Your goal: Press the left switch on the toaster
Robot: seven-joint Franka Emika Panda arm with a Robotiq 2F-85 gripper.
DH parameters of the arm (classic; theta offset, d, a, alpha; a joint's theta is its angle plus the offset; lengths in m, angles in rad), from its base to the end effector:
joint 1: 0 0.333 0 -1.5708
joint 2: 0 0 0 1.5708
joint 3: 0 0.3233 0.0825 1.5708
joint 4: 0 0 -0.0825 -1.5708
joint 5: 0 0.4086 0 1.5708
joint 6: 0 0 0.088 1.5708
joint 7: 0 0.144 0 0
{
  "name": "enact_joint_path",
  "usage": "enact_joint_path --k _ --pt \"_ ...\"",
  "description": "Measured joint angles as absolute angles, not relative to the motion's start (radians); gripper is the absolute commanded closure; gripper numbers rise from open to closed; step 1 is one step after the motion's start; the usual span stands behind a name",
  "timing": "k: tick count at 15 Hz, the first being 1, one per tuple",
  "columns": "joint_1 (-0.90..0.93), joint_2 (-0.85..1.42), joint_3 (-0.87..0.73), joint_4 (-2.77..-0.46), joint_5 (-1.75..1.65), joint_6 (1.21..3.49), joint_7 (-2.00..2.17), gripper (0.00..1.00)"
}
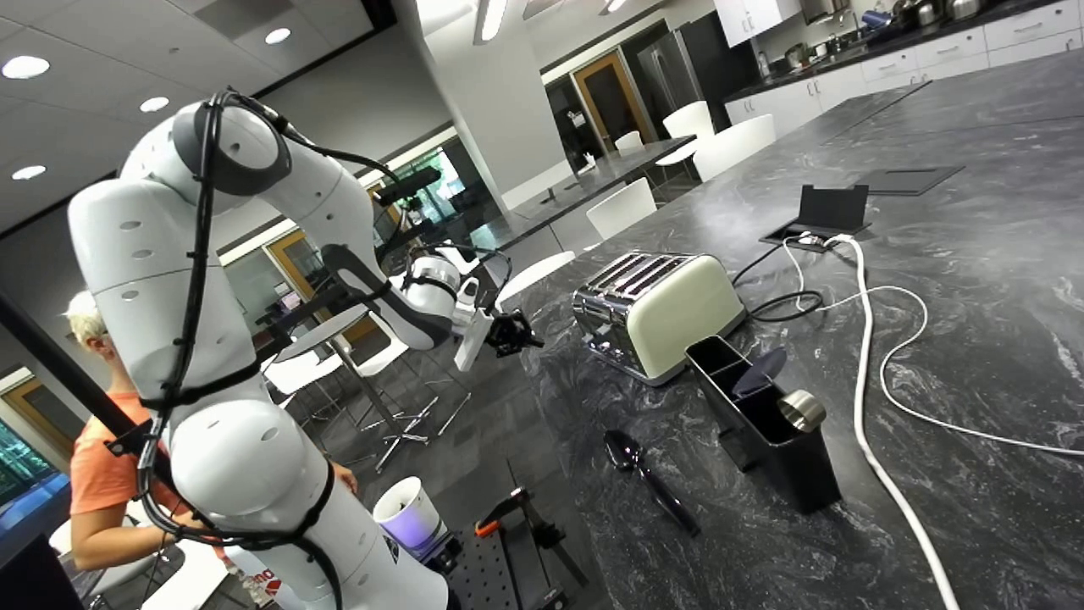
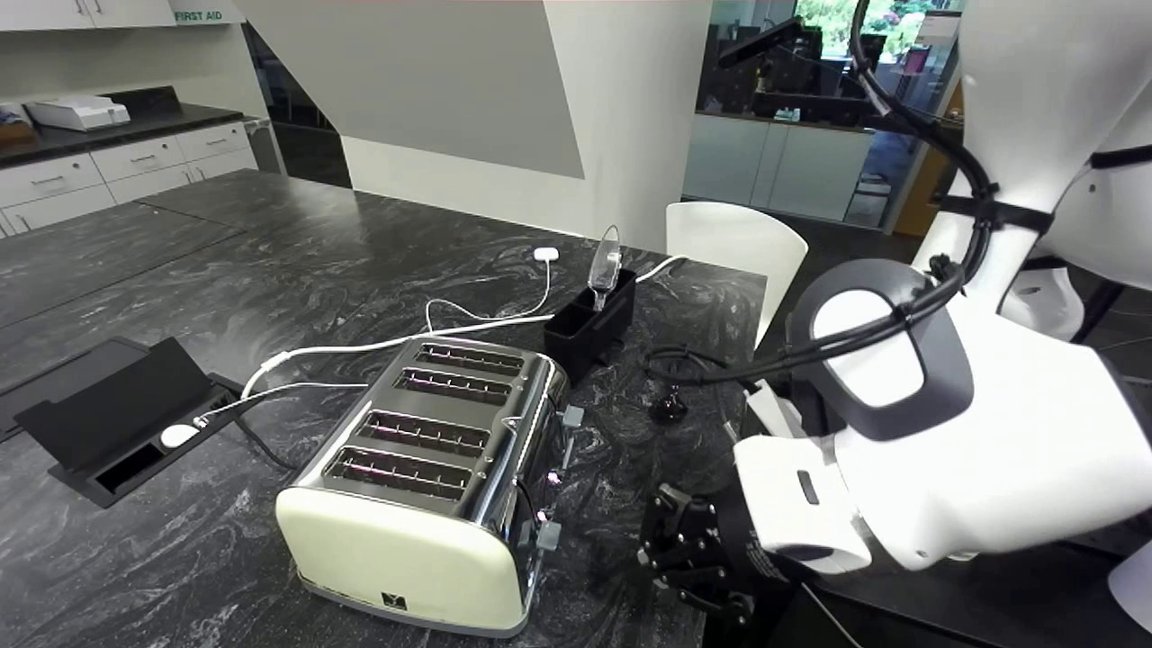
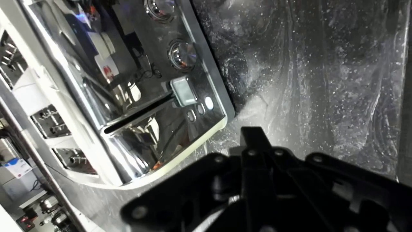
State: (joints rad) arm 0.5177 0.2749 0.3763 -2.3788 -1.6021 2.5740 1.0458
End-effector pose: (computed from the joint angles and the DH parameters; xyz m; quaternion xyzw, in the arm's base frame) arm 0.3162 0.4055 0.1605 0.7615 0.5566 0.2781 0.1817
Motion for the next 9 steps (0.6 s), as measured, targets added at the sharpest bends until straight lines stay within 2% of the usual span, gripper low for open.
enact_joint_path --k 9 --pt "0.521 0.471 0.42 -2.262 -1.705 2.387 1.149 1.0"
